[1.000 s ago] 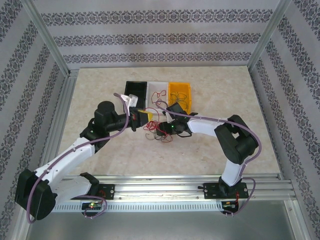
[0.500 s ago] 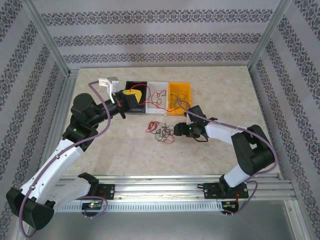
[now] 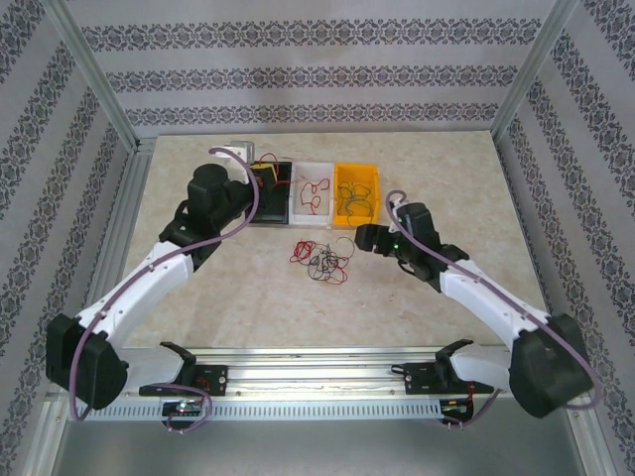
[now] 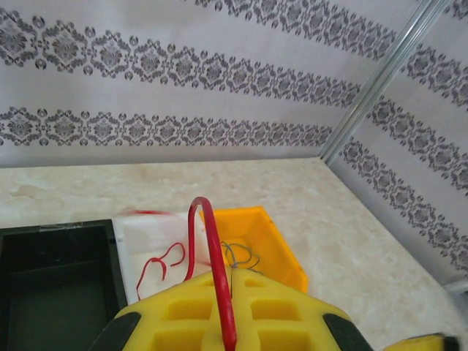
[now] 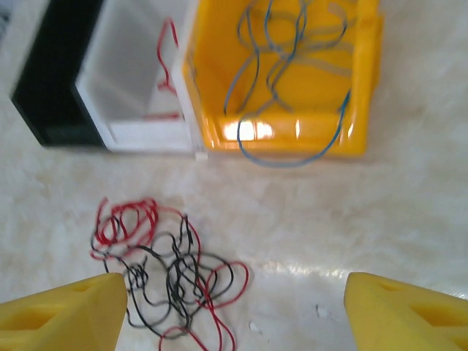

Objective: Untangle the cables

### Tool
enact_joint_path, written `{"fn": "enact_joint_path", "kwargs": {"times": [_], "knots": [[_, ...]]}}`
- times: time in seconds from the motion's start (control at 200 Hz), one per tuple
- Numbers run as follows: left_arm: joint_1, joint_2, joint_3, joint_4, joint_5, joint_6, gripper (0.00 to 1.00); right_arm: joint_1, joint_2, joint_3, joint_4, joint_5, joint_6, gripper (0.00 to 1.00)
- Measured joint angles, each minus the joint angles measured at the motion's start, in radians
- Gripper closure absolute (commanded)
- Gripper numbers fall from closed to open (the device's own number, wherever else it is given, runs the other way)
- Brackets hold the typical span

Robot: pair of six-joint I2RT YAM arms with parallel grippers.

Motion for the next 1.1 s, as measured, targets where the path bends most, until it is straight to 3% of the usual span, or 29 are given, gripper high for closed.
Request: {"fn": "enact_joint_path", "kwargs": {"times": [0.21, 0.47, 0.655, 0.914, 1.104], "knots": [[-0.017, 0.122, 0.06, 0.047, 0.062, 0.016, 1.0, -0.06, -0.064, -0.027, -0.001, 0.034, 0.007, 0.21], [-0.127, 0.281, 0.14, 0.089, -0.148, 0.11, 1.0, -0.072, -0.049, -0.037, -0.016, 0.034, 0.016, 0.22], [-0.145, 0.405, 0.171, 0.125, -0.274, 0.156, 1.0, -0.077, -0.041, -0.037, -0.021, 0.031, 0.019, 0.22], [-0.148, 0.621, 0.267, 0.111, -0.353, 0.177, 1.0, -0.079, -0.023, -0.037, -0.036, 0.014, 0.018, 0.22], [-0.148, 0.748, 0.351, 0.072, -0.346, 0.151, 1.0, -0.079, -0.018, -0.036, -0.041, 0.004, 0.017, 0.22]]}}
